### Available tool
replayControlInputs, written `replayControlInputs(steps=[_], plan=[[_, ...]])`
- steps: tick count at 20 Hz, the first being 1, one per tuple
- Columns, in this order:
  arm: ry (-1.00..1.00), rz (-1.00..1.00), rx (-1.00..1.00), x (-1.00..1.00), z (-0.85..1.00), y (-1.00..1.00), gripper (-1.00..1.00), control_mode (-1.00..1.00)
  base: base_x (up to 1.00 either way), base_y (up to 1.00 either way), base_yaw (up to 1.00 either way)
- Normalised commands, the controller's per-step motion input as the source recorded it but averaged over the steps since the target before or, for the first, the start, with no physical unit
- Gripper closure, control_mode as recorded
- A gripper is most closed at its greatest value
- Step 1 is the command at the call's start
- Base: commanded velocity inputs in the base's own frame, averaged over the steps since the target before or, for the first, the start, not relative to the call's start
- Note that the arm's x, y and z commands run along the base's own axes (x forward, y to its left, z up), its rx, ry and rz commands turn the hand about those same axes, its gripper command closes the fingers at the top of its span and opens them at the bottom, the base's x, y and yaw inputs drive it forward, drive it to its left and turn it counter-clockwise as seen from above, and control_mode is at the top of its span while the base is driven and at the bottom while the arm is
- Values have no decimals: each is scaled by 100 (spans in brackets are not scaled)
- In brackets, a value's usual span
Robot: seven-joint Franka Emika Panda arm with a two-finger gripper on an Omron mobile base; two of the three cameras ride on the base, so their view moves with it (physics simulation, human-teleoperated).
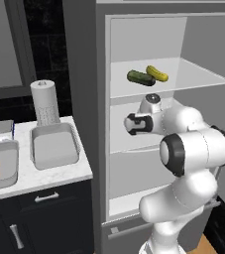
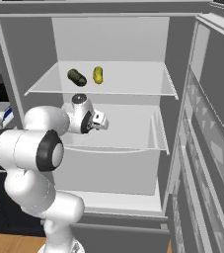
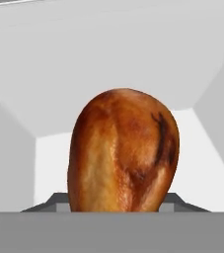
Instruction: Place one cucumber and one chicken drumstick in each tupperware on the nearby counter, to pack two identical lunches.
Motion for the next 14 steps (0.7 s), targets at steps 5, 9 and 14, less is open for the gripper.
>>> replayControlInputs(steps=[5, 9, 14], plan=[[-15, 0, 0, -100, -2, -35, 100, -100, 0, 0, 0], [-14, 0, 4, -100, 31, -39, 100, -100, 0, 0, 0], [-6, 0, 2, -100, 76, -4, 100, -100, 0, 0, 0]])
